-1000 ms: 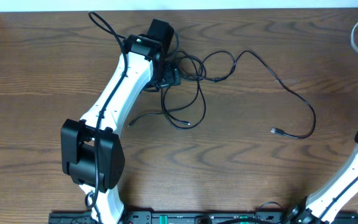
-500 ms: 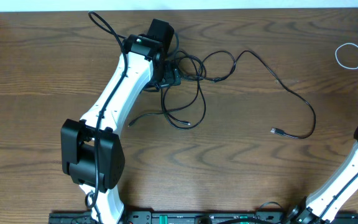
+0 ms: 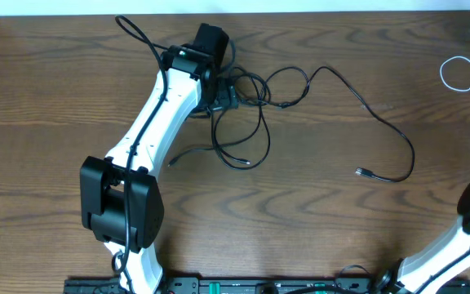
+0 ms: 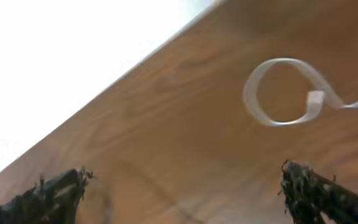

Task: Untangle cables

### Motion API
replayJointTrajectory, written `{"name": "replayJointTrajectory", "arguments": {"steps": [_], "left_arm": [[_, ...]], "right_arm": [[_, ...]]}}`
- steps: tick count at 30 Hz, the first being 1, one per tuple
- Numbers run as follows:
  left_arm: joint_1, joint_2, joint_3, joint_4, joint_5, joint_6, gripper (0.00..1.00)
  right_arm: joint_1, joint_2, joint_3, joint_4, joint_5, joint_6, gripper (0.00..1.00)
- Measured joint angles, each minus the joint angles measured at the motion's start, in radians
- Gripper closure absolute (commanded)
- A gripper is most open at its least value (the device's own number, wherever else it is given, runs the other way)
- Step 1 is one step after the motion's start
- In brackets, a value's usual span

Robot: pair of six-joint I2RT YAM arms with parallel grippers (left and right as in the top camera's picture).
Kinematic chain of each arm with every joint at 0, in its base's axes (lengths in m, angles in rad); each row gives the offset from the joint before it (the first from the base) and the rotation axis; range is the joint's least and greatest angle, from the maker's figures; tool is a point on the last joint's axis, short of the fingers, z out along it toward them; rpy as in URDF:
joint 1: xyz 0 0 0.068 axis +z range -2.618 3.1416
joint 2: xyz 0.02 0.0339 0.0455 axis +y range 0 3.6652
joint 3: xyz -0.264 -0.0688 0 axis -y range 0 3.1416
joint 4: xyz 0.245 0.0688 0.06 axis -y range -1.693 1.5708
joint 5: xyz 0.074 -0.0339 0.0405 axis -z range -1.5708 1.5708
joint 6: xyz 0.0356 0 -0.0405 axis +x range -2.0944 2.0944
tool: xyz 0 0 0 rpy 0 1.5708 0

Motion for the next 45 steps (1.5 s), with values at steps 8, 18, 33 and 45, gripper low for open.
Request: {"name": "replayJointTrajectory", "arguments": {"steps": [8, 18, 33, 45], "left_arm": [[0.0, 0.0, 0.0, -0.01, 0.0, 0.051, 0.05], [0.048, -0.163, 0.001, -0.064, 0.003, 0.163, 0.05], [0.067, -0.26, 0.025, -0.064, -0.001, 0.18, 0.05], [0.067, -0.26, 0.025, -0.064, -0.001, 0.18, 0.05]], "right_arm": [[0.204, -0.035, 0.004, -0.241, -0.08, -0.182, 0.01], [0.438, -0.031, -0.122, -0.201, 0.209, -0.462, 0.01], [0.472, -0.028, -0.597, 0.243, 0.285, -0.615, 0.23], [0.473, -0.028, -0.699, 0.362, 0.216, -0.56, 0.99]]}}
